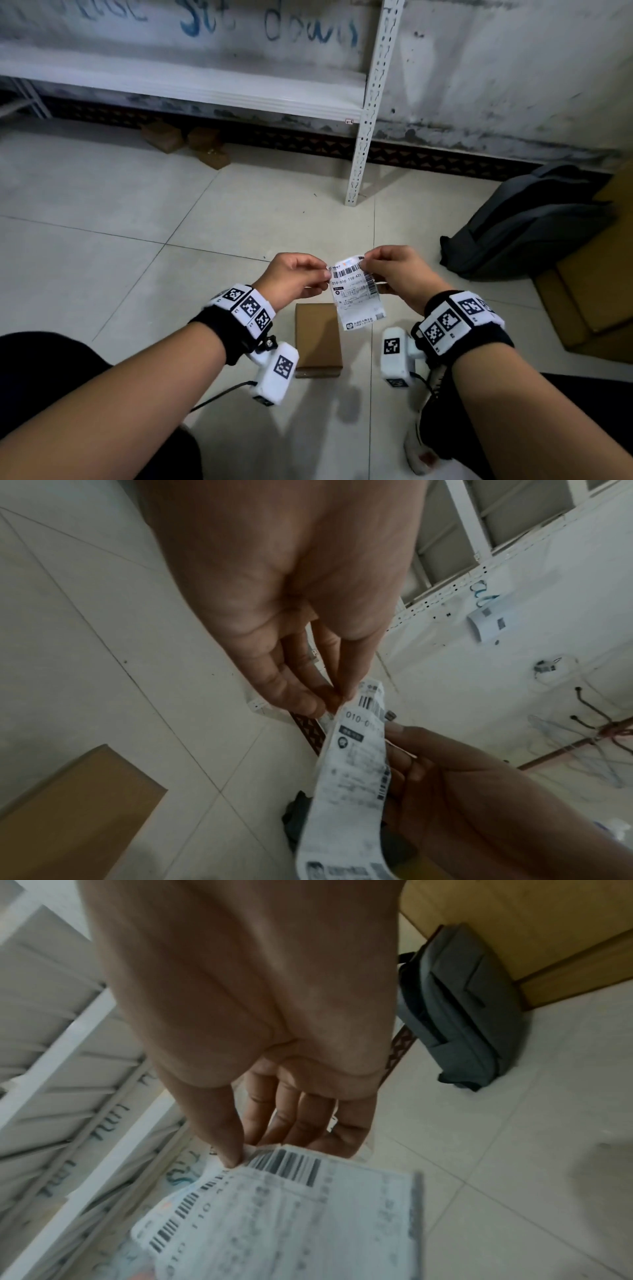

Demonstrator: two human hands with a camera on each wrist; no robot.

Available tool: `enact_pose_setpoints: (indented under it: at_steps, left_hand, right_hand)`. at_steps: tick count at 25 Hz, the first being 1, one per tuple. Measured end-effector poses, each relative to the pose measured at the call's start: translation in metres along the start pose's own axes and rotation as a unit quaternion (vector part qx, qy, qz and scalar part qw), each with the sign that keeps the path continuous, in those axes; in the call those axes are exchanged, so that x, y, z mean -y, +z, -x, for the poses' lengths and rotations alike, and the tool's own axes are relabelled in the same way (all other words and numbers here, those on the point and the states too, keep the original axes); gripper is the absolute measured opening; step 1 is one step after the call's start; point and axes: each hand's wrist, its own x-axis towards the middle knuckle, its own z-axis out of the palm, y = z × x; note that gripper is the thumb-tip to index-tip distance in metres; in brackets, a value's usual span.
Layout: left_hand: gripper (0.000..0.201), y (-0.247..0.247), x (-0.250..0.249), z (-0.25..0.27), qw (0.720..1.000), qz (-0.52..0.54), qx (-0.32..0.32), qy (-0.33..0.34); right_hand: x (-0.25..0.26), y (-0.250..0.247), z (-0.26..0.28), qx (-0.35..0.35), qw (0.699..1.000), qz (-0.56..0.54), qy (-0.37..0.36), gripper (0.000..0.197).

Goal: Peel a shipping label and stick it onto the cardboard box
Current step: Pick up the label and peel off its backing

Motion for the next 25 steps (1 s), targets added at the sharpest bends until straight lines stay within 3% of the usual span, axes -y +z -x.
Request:
enact_pose_setpoints:
  at_steps: [3, 6, 9, 11, 13, 16, 25]
  left_hand:
    - [0.016, -0.004, -0.005, 0.007, 0.999, 0.035, 0.014, 0.019]
    - [0.006, -0.010, -0.004, 0.008, 0.997, 0.074, -0.002, 0.030]
    - [0.005, -0.011, 0.004, 0.003, 0.997, -0.034, -0.054, 0.053]
    - [0.005, -0.011, 0.011, -0.003, 0.990, -0.090, -0.080, 0.067]
    - [0.005, -0.012, 0.018, -0.009, 0.988, -0.098, -0.090, 0.079]
    - [0.009, -0.012, 0.024, -0.013, 0.987, -0.089, -0.096, 0.096]
    - [0.022, -0.010, 0.023, -0.006, 0.992, -0.040, -0.032, 0.115]
  right_hand:
    - [0.008, 0.016, 0.000, 0.002, 0.999, 0.001, -0.050, 0.004]
    - [-0.003, 0.034, -0.003, -0.032, 0.998, 0.006, -0.049, 0.005]
    - [-0.021, 0.036, -0.006, -0.127, 0.988, 0.075, -0.055, 0.022]
    - [-0.024, 0.038, -0.003, -0.189, 0.972, 0.112, -0.082, 0.021]
    - [-0.024, 0.045, -0.001, -0.163, 0.980, 0.070, -0.088, 0.007]
    - [-0.026, 0.057, 0.000, -0.086, 0.994, 0.027, -0.059, 0.018]
    - [-0.031, 0.069, 0.007, -0.057, 0.993, -0.095, -0.035, 0.024]
